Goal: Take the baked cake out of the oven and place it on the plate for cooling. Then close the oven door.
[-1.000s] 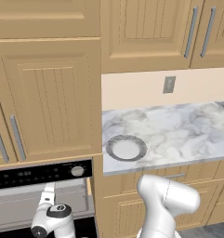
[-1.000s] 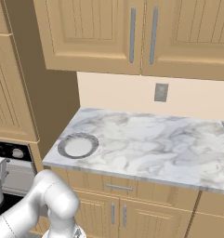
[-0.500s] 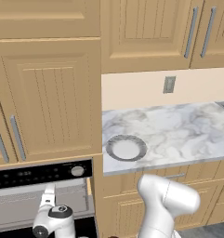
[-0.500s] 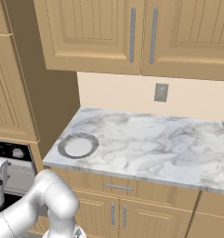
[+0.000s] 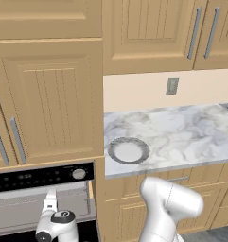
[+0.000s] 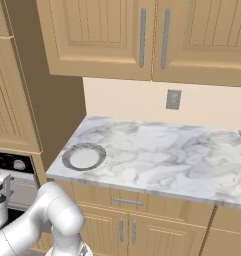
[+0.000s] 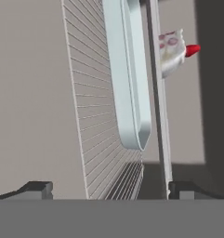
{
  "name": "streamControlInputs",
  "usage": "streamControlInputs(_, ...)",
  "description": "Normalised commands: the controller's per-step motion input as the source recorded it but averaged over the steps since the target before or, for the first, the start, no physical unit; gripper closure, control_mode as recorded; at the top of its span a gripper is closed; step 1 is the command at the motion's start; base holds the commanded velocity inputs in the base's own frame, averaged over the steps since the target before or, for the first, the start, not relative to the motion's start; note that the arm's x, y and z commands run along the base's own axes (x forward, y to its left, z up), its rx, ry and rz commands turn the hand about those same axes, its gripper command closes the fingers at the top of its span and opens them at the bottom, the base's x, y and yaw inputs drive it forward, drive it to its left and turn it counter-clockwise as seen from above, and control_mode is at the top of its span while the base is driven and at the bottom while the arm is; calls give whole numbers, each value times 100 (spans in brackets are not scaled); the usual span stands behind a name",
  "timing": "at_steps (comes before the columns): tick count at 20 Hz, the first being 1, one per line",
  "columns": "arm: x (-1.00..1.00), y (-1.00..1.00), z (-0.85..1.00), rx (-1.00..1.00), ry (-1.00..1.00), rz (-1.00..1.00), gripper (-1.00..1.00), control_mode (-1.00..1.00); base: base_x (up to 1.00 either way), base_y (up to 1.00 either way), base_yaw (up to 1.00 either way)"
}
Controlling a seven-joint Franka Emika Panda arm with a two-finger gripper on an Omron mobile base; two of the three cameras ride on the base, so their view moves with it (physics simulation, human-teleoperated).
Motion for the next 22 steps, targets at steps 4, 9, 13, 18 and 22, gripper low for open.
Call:
streamControlInputs(4,18,0,0,0,-7,0,-100,-100,0,0,0)
streamControlInputs(9,23,0,0,0,-2,0,-100,-100,0,0,0)
streamControlInputs(13,31,0,0,0,0,0,-100,-100,0,0,0)
streamControlInputs(18,39,0,5,0,0,0,-100,-100,0,0,0)
streamControlInputs(22,43,0,7,0,0,0,-100,-100,0,0,0)
